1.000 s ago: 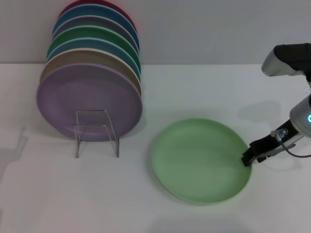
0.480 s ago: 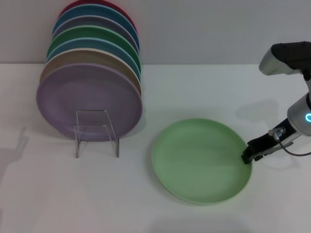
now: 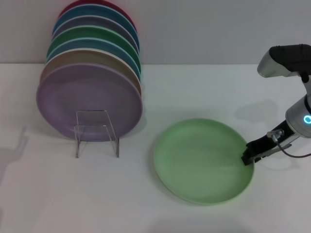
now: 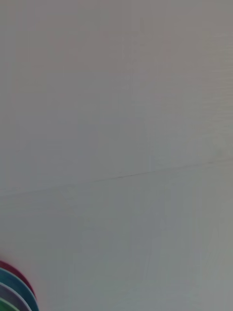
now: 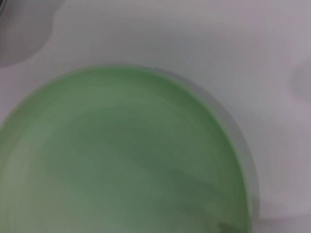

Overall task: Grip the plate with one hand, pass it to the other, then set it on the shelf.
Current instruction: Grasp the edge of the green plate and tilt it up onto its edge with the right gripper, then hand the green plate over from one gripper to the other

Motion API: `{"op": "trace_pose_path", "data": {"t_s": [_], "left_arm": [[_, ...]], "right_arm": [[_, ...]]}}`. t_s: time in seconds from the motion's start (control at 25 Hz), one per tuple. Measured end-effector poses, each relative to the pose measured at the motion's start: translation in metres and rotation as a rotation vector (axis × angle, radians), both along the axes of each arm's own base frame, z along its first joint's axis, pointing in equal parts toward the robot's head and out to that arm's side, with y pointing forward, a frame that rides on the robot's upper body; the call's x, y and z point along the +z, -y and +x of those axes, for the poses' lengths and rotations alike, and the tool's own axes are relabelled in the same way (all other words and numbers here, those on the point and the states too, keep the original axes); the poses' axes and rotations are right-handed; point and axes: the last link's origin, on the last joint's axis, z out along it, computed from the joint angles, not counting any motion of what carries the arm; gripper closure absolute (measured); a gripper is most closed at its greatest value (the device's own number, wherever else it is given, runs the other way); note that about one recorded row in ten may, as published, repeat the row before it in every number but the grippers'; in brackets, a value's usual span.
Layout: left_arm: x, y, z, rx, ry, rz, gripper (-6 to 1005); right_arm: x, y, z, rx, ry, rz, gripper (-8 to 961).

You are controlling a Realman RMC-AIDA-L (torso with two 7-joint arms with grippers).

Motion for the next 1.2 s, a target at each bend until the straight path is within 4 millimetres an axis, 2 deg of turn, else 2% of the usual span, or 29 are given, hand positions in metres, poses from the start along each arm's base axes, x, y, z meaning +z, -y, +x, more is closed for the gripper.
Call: {"op": "trace_pose_path", "data": {"t_s": [0.48, 0.64, 0.8, 1.0, 1.04, 1.16, 1.2], "left_arm": [[0.001, 0.0, 0.001, -0.008, -0.002, 0.004, 232], [0.002, 0.0, 0.003, -0.019, 0.002, 0.013, 232], [0.003, 0.001, 0.005, -0.031, 0.003, 0.021, 232], [0.009, 0.008, 0.015, -0.118, 0.031, 0.056, 233], [0.014, 0.011, 0.02, -0.164, 0.064, 0.07, 233], [0.016, 0.012, 0.022, -0.182, 0.081, 0.074, 233], [0.02, 0.013, 0.03, -0.235, 0.115, 0.073, 233]], "right_arm": [[-0.006, -0.001, -0.008, 0.059, 0.029, -0.02, 867], [0.0, -0.001, -0.026, 0.157, 0.001, 0.03, 915], [0.001, 0.002, -0.037, 0.237, -0.019, 0.05, 920], [0.011, 0.012, -0.055, 0.37, -0.092, 0.101, 936], [0.018, 0.018, -0.061, 0.416, -0.125, 0.13, 940], [0.026, 0.024, -0.065, 0.46, -0.144, 0.16, 940], [0.031, 0.028, -0.066, 0.485, -0.151, 0.178, 940]]}}
